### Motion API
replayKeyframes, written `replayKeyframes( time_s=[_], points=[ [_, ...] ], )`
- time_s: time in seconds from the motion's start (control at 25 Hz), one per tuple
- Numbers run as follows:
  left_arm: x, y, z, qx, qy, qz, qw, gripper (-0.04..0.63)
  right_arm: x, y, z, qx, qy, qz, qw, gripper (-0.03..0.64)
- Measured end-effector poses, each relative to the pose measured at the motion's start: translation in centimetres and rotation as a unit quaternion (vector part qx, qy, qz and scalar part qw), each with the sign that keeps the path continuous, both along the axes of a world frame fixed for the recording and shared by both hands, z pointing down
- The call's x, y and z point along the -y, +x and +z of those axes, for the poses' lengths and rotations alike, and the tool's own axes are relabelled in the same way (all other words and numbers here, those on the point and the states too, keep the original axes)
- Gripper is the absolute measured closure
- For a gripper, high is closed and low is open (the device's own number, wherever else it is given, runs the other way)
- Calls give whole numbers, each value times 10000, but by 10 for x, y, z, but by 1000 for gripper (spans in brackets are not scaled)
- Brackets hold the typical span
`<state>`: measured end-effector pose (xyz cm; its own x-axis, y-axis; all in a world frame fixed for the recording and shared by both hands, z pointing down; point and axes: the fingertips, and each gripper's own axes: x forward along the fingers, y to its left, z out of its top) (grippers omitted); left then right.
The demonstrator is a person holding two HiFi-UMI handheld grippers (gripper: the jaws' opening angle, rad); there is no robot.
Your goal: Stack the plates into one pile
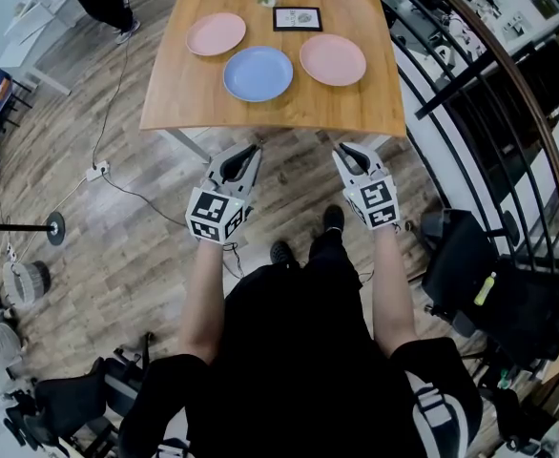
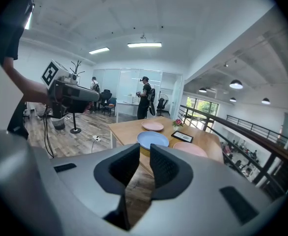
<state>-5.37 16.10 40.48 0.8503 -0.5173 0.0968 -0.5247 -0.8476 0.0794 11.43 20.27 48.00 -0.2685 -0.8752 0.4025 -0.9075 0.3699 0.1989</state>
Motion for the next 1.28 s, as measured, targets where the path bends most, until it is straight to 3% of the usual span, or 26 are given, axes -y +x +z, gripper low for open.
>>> replayKeyframes(
  time_s=[0.12, 0.48, 0.72, 1.28],
  points=[
    [-2, 1, 2, 64, 8, 72, 10000, 558, -2, -1, -2, 46, 70, 5, 10000, 514],
    [-6, 7, 5, 264, 113, 233, 9993, 397, -2, 3, -11, 28, 304, 183, 9994, 379],
    [-6, 7, 5, 292, 142, 245, 9992, 343, -4, 6, -13, 62, 362, 266, 9990, 319],
    [-4, 8, 14, 282, 53, 363, 9989, 339, -15, 10, -12, 356, 418, 456, 9974, 310]
  ],
)
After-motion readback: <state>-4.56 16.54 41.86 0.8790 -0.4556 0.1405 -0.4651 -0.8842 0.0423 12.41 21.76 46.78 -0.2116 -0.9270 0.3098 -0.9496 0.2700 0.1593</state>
